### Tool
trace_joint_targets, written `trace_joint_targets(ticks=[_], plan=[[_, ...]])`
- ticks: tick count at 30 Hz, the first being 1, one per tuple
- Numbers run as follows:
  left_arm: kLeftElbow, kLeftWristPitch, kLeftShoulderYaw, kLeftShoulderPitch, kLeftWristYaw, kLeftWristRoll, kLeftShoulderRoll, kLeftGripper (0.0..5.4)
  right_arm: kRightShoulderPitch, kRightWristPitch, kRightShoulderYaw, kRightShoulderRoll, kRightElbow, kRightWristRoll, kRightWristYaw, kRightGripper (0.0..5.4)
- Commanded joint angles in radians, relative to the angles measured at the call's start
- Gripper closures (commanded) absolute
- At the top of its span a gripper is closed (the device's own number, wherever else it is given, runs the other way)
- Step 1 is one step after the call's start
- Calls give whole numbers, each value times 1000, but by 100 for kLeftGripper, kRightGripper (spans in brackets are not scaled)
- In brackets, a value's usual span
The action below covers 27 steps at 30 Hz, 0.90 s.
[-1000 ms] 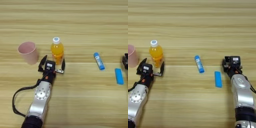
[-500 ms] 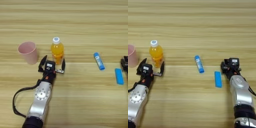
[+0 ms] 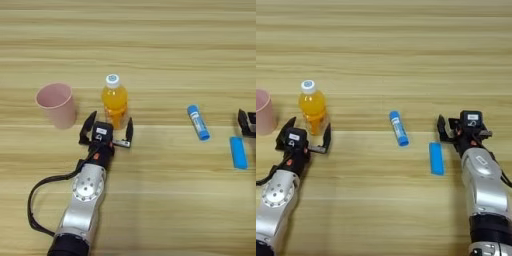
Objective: Move the objects on the table
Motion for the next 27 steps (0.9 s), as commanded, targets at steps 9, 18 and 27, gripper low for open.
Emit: trace_joint_targets(ticks=[9,18,27], plan=[[-15,27,-11,5,18,10,-10,0,195,107,29,37,-355,31,3,3],[-14,29,-13,1,23,14,-11,0,332,179,57,59,-528,39,9,3],[-8,28,-12,-5,23,14,-9,0,377,199,92,72,-558,34,14,3]])
